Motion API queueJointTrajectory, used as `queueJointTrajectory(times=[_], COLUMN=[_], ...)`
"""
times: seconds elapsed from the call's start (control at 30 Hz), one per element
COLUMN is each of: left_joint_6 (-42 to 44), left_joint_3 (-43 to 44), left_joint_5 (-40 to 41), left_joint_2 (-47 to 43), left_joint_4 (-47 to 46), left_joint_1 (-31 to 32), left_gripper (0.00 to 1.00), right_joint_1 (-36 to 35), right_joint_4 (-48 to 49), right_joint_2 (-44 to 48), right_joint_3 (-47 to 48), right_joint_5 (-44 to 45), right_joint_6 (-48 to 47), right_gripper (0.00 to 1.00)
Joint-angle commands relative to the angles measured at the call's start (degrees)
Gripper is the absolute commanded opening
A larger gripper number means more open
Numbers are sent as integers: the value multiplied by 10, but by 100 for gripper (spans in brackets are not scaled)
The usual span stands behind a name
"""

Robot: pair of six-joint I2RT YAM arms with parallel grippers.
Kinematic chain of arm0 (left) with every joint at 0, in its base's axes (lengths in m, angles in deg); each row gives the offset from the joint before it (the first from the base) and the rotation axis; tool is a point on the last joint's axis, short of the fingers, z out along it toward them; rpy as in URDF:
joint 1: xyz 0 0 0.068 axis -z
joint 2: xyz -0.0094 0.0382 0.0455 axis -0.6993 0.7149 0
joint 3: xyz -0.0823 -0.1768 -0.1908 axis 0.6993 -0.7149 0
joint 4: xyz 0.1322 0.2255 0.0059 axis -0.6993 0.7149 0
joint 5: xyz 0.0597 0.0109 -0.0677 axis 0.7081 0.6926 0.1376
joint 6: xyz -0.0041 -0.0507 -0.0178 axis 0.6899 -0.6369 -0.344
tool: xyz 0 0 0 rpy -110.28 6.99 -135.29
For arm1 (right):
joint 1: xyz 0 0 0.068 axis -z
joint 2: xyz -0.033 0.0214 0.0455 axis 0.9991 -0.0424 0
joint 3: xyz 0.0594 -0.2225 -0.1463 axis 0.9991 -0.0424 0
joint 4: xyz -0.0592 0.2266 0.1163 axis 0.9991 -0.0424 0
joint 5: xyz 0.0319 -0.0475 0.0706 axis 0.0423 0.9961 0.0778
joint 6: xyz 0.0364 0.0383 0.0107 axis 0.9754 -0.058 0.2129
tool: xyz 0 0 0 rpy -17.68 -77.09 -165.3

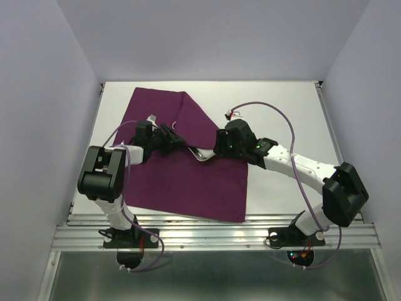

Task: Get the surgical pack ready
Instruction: Pack the surgical kit at the center of the board.

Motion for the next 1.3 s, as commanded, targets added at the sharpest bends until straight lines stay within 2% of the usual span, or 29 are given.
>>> queueJointTrajectory(times=[0.0,0.23,0.43,0.53,0.63,0.67,0.77,0.8,1.0,1.27], left_joint_6=[-3,-6,-10,-9,-6,-6,-4,-3,2,6], left_joint_3=[-4,6,12,11,11,11,11,10,6,0], left_joint_5=[0,7,10,15,17,17,18,18,17,12], left_joint_2=[-28,-21,-21,-27,-30,-31,-34,-36,-41,-35], left_joint_4=[-24,-22,-22,-18,-14,-11,-7,-4,6,8], left_joint_1=[-1,-3,-5,-6,-6,-6,-7,-7,-7,-7], left_gripper=[63,56,46,38,25,19,7,0,0,0], right_joint_1=[-1,-1,-1,-1,-1,-1,-1,-1,-30,-30], right_joint_4=[9,9,8,9,10,14,39,45,45,64], right_joint_2=[4,-4,-4,-10,-18,-19,-22,-24,-74,-127], right_joint_3=[10,12,9,7,3,0,-22,-28,-23,-25], right_joint_5=[-6,-14,-17,-24,-40,-42,-49,-47,-24,10], right_joint_6=[6,5,4,0,5,9,27,35,54,72], right_gripper=[54,54,53,52,51,50,47,45,37,30])
